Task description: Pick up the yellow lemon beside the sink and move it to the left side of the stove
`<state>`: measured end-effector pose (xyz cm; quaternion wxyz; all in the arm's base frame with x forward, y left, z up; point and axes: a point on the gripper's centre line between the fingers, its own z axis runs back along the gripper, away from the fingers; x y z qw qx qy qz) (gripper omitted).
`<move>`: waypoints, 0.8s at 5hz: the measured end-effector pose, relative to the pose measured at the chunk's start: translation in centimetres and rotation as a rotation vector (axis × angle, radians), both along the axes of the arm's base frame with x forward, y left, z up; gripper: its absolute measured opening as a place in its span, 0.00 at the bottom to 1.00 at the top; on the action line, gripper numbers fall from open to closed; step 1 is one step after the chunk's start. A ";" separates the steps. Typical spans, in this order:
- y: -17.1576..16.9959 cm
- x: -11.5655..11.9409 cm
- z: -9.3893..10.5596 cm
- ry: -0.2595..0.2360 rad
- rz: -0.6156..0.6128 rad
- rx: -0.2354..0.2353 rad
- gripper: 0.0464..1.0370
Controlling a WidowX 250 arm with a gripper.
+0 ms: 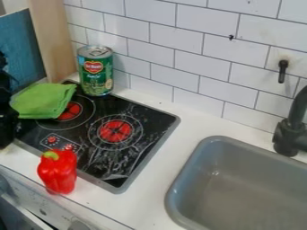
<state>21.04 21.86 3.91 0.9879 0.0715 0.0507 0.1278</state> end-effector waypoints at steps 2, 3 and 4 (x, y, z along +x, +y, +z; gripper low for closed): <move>0.1 0.0 -0.1 0.005 0.027 0.006 0.82; -0.5 -0.6 0.7 -0.017 0.055 0.017 0.98; -0.4 -0.5 2.1 -0.064 0.071 0.031 0.97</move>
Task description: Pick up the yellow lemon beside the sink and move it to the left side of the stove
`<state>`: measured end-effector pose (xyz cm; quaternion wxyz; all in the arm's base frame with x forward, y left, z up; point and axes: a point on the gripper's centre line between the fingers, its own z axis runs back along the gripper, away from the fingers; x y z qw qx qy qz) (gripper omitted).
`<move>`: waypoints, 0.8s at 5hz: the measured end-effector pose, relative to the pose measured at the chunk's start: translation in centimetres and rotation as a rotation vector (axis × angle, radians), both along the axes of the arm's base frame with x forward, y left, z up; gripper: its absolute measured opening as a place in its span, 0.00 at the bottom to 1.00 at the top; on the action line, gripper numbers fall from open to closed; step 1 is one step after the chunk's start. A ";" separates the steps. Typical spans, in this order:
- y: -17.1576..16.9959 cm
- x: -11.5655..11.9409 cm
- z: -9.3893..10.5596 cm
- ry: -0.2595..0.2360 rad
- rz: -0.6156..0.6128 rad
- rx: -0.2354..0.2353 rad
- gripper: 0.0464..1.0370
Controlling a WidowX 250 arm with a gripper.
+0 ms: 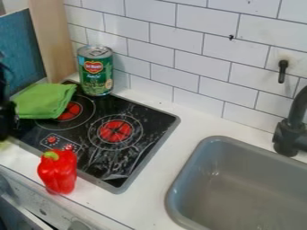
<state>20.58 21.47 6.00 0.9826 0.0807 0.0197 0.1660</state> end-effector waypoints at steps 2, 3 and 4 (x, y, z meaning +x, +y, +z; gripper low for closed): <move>-1.9 0.1 3.3 -0.098 -0.048 -0.050 0.97; -6.2 -1.1 5.3 -0.170 -0.144 -0.166 0.97; -10.4 -2.3 6.7 -0.165 -0.258 -0.191 0.97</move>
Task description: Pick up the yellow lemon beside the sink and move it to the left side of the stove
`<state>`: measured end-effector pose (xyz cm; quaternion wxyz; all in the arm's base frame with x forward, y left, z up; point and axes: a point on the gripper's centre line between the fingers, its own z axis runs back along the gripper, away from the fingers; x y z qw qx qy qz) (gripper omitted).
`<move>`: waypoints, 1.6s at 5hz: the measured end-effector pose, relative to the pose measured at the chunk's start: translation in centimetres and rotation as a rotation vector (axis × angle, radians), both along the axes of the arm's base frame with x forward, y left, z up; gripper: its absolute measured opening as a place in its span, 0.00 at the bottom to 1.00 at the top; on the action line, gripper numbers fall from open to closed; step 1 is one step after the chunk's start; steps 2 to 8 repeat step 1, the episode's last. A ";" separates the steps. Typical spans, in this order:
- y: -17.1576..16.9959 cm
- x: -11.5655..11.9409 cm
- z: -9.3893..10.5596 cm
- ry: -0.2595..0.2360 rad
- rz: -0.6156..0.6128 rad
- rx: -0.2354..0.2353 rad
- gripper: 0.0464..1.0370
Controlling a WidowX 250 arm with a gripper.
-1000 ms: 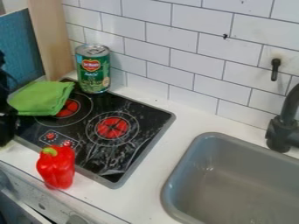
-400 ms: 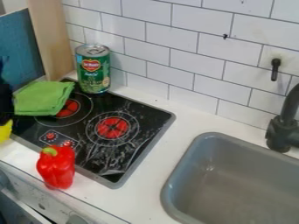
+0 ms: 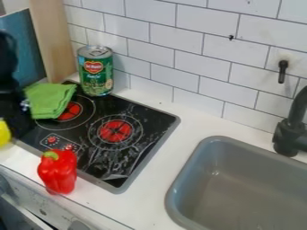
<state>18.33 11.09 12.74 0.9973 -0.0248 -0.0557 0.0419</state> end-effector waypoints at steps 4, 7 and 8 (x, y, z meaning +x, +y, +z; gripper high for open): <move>-0.5 -0.9 -0.6 0.116 -0.057 -0.035 0.97; -0.5 -0.9 -0.6 0.116 -0.057 -0.035 0.97; -0.5 -0.9 -0.6 0.116 -0.057 -0.035 0.97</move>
